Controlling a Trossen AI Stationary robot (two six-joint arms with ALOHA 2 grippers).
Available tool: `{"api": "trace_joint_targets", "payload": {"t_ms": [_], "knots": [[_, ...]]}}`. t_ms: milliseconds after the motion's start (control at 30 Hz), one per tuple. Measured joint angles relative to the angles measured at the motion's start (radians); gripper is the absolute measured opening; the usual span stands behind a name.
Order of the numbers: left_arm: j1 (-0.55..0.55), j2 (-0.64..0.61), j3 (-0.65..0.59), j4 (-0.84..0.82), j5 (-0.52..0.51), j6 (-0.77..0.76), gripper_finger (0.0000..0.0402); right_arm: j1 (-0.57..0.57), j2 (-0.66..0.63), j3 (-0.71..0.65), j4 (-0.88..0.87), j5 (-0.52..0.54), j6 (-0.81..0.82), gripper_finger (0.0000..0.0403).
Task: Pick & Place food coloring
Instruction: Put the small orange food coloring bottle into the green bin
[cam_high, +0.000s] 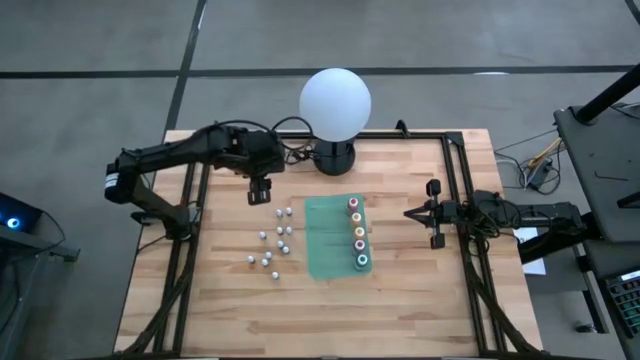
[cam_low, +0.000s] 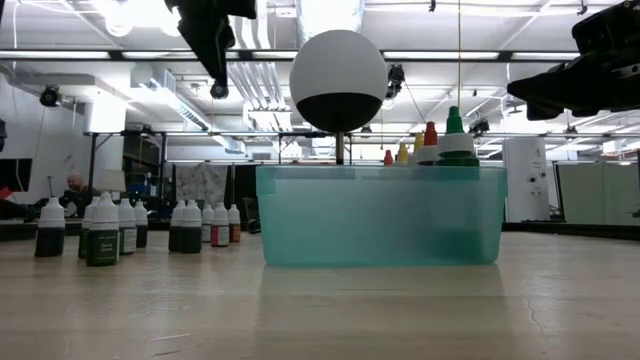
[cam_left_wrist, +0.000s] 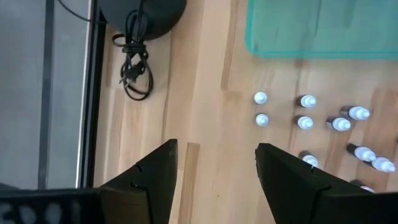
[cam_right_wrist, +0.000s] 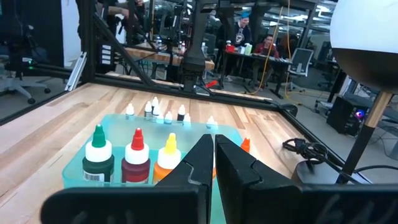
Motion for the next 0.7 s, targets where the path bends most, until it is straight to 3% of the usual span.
{"api": "trace_joint_targets", "payload": {"t_ms": [367, 700], "knots": [[0.01, 0.001, -0.016, 0.017, -0.002, -0.03, 0.0188, 0.0, 0.0, 0.0, 0.0, 0.0, -0.002, 0.0009], [0.016, 0.003, -0.199, 0.057, 0.031, -0.098, 0.0188, 0.0, 0.0, 0.0, 0.0, 0.0, -0.001, 0.0009]]}}
